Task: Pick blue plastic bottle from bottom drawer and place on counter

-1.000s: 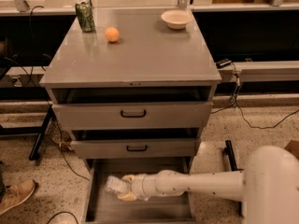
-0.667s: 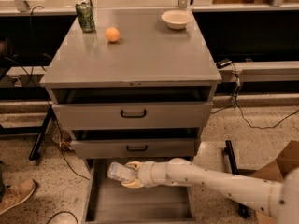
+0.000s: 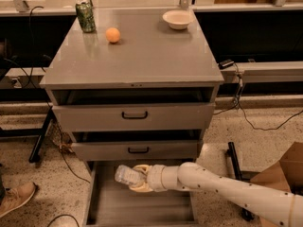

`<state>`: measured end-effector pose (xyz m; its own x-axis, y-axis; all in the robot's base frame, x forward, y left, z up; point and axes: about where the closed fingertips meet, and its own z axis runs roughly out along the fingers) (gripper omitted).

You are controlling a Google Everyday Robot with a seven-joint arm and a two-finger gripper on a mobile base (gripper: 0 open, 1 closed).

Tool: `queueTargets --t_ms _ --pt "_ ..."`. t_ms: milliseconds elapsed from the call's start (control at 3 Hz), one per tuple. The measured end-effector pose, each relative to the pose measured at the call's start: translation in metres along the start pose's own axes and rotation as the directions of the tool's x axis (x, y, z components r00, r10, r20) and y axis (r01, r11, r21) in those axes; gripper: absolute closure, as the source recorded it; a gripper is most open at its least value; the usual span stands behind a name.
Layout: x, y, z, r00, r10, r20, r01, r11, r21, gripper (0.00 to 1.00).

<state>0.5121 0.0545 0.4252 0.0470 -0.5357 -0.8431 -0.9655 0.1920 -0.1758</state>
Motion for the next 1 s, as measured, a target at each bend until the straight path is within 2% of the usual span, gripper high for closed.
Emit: queueTargets --t_ms 333,667,1000 --pt "-0.028 -0.004 -0.054 0.998 -0.051 -0.038 0.054 0.9948 0.086 1.00" --pt "-0.077 -0.009 -0.121 0.991 -0.107 -0.084 0.118 0.9843 0.131 1.00" --pt "-0.127 -0.026 -0.181 0.975 -0.164 -0.153 0.187 0.9712 0.148 1.00"
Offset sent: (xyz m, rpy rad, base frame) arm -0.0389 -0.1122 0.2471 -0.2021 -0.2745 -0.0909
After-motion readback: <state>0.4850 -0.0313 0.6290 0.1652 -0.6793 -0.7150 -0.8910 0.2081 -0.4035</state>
